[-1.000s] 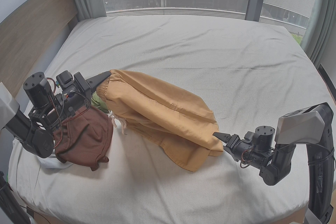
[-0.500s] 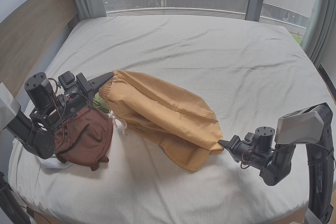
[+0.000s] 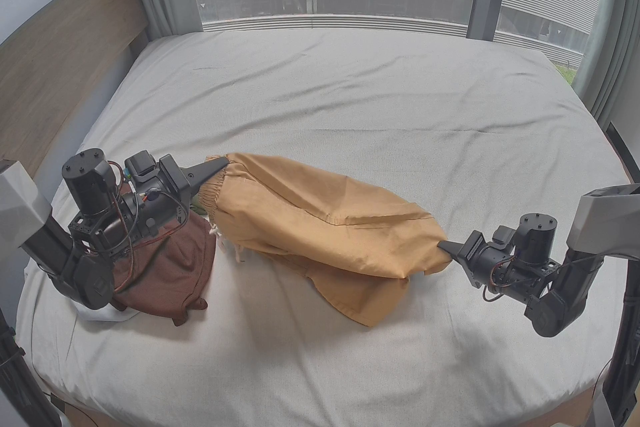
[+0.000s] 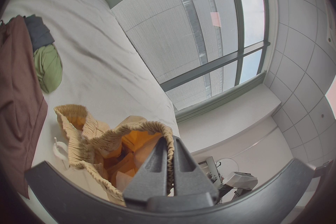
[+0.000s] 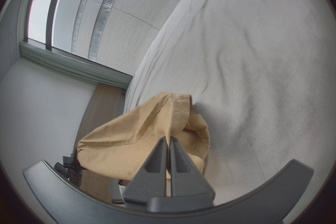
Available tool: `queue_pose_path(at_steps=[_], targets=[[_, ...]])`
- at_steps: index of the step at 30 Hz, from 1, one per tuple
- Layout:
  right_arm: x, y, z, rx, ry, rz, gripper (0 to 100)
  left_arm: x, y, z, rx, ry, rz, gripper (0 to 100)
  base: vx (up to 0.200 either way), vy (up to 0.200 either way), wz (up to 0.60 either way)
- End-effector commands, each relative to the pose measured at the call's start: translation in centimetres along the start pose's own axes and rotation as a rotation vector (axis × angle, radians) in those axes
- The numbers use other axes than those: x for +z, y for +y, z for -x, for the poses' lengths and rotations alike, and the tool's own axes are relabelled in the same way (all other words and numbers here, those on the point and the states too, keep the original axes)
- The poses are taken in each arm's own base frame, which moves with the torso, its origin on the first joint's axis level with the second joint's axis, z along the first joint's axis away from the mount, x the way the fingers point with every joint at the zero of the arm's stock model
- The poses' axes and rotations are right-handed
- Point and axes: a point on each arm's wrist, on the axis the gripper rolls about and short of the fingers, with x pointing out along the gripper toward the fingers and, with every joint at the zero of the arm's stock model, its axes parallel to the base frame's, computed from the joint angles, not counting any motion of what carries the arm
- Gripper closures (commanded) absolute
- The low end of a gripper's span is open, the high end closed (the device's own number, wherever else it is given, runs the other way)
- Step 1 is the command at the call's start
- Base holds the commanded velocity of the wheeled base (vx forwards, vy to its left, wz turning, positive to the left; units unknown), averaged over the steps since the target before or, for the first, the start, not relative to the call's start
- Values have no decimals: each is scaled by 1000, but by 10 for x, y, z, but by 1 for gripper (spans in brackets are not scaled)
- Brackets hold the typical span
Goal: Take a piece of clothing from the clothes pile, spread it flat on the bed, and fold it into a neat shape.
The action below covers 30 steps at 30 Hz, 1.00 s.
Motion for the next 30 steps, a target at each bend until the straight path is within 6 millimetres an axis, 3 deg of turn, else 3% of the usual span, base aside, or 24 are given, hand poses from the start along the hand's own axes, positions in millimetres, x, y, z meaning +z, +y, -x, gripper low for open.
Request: queue_pose_path(at_steps=[1, 6, 11, 22, 23, 30], targets=[[9, 23, 18, 52, -18, 54, 100, -13, 22, -8, 49, 39, 38, 100, 0, 0, 0], [-15, 20, 21, 30, 69, 136, 100, -14, 33, -9, 71, 36, 48, 100, 0, 0, 0], [-41, -2, 17, -41, 166, 187, 100, -13, 34, -9, 73, 32, 46, 100, 0, 0, 0], [-63, -25, 20, -65, 228, 269, 100, -6, 35, -8, 69, 10, 35, 100, 0, 0, 0], [-63, -26, 19, -67, 227, 270, 0, -6, 35, -8, 70, 8, 35, 100, 0, 0, 0], [-43, -30, 15, -63, 158, 259, 0, -6, 34, -8, 68, 9, 34, 100, 0, 0, 0]])
